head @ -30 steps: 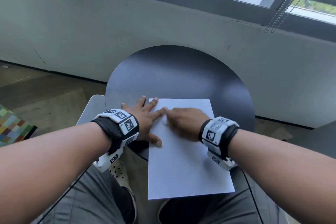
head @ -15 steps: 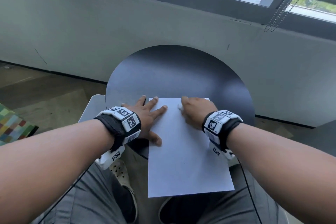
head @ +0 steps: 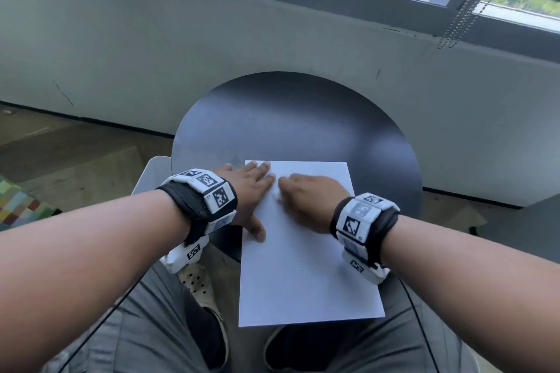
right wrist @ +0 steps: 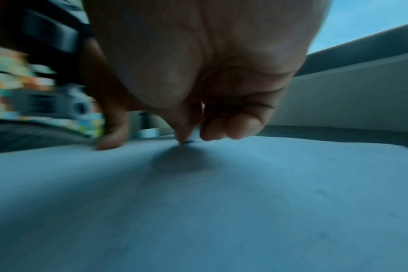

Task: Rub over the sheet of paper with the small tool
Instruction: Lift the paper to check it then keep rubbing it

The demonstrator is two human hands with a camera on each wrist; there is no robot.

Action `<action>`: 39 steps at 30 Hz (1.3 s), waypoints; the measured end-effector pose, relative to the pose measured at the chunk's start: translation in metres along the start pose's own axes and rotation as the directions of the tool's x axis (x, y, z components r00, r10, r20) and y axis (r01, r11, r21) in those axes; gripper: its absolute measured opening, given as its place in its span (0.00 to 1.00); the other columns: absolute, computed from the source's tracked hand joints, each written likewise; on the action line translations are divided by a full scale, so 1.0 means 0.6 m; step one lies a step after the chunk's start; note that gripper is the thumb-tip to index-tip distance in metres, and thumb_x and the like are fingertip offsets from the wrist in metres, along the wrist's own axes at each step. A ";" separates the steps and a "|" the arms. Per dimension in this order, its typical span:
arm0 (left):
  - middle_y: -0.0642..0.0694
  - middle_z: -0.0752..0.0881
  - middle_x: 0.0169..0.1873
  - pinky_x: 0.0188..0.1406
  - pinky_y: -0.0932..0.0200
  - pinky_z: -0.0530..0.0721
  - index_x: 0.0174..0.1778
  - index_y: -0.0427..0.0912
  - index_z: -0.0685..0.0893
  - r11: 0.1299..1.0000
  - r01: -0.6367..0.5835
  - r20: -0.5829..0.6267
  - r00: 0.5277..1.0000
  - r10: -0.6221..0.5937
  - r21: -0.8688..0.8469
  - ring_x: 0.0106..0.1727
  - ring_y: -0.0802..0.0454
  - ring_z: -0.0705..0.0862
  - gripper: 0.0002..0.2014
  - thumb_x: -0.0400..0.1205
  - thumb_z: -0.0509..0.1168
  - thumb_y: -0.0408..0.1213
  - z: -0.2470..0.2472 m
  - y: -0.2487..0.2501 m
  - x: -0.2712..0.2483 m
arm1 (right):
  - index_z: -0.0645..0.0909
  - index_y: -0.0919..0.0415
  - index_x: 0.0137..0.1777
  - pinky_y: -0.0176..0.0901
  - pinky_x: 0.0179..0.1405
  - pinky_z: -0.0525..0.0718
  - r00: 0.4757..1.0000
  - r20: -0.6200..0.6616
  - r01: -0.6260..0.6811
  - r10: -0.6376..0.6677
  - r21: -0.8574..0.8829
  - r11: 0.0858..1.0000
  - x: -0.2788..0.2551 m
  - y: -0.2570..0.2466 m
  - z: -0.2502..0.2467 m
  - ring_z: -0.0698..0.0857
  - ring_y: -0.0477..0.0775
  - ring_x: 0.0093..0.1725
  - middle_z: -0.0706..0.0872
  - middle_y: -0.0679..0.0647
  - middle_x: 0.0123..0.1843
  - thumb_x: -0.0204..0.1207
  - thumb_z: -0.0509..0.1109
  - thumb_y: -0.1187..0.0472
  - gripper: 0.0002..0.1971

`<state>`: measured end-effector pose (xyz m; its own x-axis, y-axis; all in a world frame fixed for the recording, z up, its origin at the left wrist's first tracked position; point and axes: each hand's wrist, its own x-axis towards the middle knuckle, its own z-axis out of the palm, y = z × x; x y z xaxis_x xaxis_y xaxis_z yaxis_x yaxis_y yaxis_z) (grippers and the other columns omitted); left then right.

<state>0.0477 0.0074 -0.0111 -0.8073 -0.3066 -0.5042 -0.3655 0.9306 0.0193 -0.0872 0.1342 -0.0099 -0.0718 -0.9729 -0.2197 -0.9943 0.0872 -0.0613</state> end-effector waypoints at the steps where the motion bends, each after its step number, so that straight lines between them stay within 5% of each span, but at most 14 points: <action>1: 0.47 0.39 0.86 0.82 0.36 0.55 0.86 0.47 0.42 1.000 -0.003 0.006 1.000 0.003 -0.006 0.87 0.47 0.41 0.65 0.63 0.71 0.74 0.000 -0.002 0.000 | 0.72 0.55 0.60 0.51 0.41 0.79 0.993 0.024 0.113 -0.113 0.004 0.994 -0.012 -0.014 0.002 0.83 0.63 0.53 0.81 0.55 0.56 0.83 0.58 0.54 0.10; 3: 0.48 0.38 0.86 0.83 0.38 0.54 0.86 0.49 0.42 1.000 -0.009 0.009 1.000 0.009 -0.009 0.87 0.47 0.40 0.65 0.63 0.72 0.73 0.003 -0.005 0.001 | 0.72 0.53 0.57 0.51 0.39 0.78 0.987 0.045 0.152 -0.152 0.007 0.988 -0.020 -0.013 0.002 0.82 0.61 0.52 0.80 0.53 0.54 0.83 0.58 0.52 0.08; 8: 0.46 0.37 0.86 0.84 0.38 0.53 0.86 0.53 0.39 0.999 -0.012 0.038 0.999 0.014 -0.043 0.86 0.44 0.38 0.65 0.63 0.74 0.71 0.003 -0.004 0.008 | 0.66 0.55 0.47 0.49 0.40 0.73 0.956 0.003 -0.293 0.293 0.017 0.956 0.022 0.062 -0.008 0.80 0.64 0.45 0.85 0.58 0.54 0.85 0.53 0.46 0.13; 14: 0.45 0.35 0.86 0.84 0.37 0.51 0.86 0.52 0.38 0.999 -0.014 0.024 1.000 0.015 -0.045 0.86 0.41 0.36 0.67 0.60 0.67 0.80 0.010 0.002 0.004 | 0.69 0.49 0.61 0.47 0.34 0.70 0.991 0.043 0.131 -0.130 -0.022 0.991 -0.022 -0.013 0.013 0.83 0.60 0.50 0.79 0.50 0.52 0.81 0.61 0.52 0.11; 16: 0.45 0.35 0.86 0.83 0.35 0.53 0.86 0.52 0.38 0.999 -0.012 0.004 1.000 0.012 -0.030 0.86 0.41 0.37 0.68 0.59 0.66 0.81 0.016 0.006 0.002 | 0.69 0.48 0.59 0.46 0.37 0.70 0.997 0.045 0.065 -0.065 0.006 0.998 -0.018 0.002 0.009 0.82 0.59 0.53 0.80 0.50 0.54 0.82 0.60 0.50 0.09; 20: 0.45 0.35 0.86 0.83 0.35 0.55 0.85 0.52 0.37 1.000 0.006 0.000 1.000 -0.006 -0.021 0.86 0.41 0.38 0.69 0.58 0.67 0.80 0.014 0.011 0.000 | 0.67 0.54 0.49 0.49 0.43 0.73 0.943 0.030 -0.333 0.332 0.074 0.940 0.009 0.068 -0.011 0.81 0.64 0.50 0.84 0.58 0.57 0.85 0.53 0.46 0.12; 22: 0.46 0.35 0.85 0.82 0.33 0.57 0.85 0.52 0.36 1.000 0.016 0.014 1.000 -0.015 -0.014 0.86 0.42 0.38 0.69 0.58 0.67 0.80 0.012 0.012 -0.002 | 0.65 0.53 0.49 0.50 0.42 0.74 0.960 0.001 -0.279 0.280 0.032 0.960 0.003 0.051 -0.005 0.82 0.66 0.51 0.84 0.58 0.57 0.85 0.53 0.48 0.09; 26: 0.48 0.34 0.85 0.75 0.23 0.61 0.84 0.56 0.34 0.999 0.035 0.027 0.999 -0.036 0.028 0.86 0.43 0.38 0.69 0.57 0.66 0.82 0.012 0.013 -0.007 | 0.68 0.51 0.58 0.49 0.36 0.75 0.994 0.025 0.102 -0.102 0.026 0.994 -0.027 -0.016 0.012 0.84 0.63 0.49 0.82 0.53 0.53 0.85 0.53 0.49 0.08; 28: 0.49 0.33 0.85 0.72 0.20 0.60 0.84 0.56 0.33 0.998 0.042 0.050 0.998 -0.044 0.047 0.86 0.43 0.38 0.68 0.58 0.65 0.82 0.011 0.016 -0.008 | 0.66 0.49 0.53 0.49 0.38 0.77 0.999 0.006 0.041 -0.041 0.009 0.999 -0.016 0.011 0.007 0.84 0.62 0.50 0.82 0.52 0.52 0.86 0.53 0.47 0.07; 31: 0.49 0.33 0.85 0.71 0.17 0.57 0.84 0.57 0.33 0.998 0.048 0.065 0.997 -0.050 0.034 0.86 0.42 0.37 0.69 0.57 0.66 0.81 0.008 0.018 -0.008 | 0.64 0.53 0.46 0.48 0.40 0.76 0.966 -0.016 -0.258 0.257 -0.005 0.966 0.003 0.070 -0.007 0.84 0.63 0.51 0.85 0.55 0.53 0.85 0.53 0.47 0.11; 33: 0.48 0.33 0.85 0.71 0.17 0.58 0.84 0.57 0.33 0.998 0.059 0.069 0.996 -0.060 0.028 0.86 0.42 0.37 0.69 0.56 0.67 0.81 0.006 0.018 -0.009 | 0.65 0.53 0.48 0.50 0.40 0.78 0.974 -0.040 -0.221 0.221 0.006 0.975 0.000 0.051 -0.001 0.84 0.63 0.51 0.85 0.55 0.53 0.84 0.55 0.50 0.08; 36: 0.48 0.32 0.85 0.70 0.18 0.60 0.83 0.58 0.33 0.997 0.063 0.064 0.996 -0.065 0.036 0.86 0.42 0.37 0.69 0.56 0.68 0.81 0.005 0.019 -0.008 | 0.68 0.52 0.56 0.49 0.36 0.76 0.997 0.025 0.075 -0.076 0.019 0.997 -0.021 -0.011 0.014 0.84 0.62 0.50 0.83 0.52 0.53 0.84 0.55 0.51 0.07; 39: 0.48 0.33 0.85 0.68 0.18 0.63 0.83 0.58 0.32 0.996 0.071 0.068 0.995 -0.075 0.059 0.86 0.42 0.38 0.69 0.56 0.67 0.81 0.003 0.022 -0.009 | 0.68 0.51 0.52 0.47 0.38 0.71 0.999 0.035 -0.027 0.026 0.020 0.999 -0.012 0.022 0.001 0.83 0.61 0.52 0.83 0.53 0.54 0.85 0.53 0.47 0.10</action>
<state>0.0482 0.0216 -0.0097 -0.7446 -0.3610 -0.5615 -0.3939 0.9167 -0.0669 -0.0995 0.1423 -0.0094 -0.0949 -0.9623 -0.2547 -0.9903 0.1175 -0.0747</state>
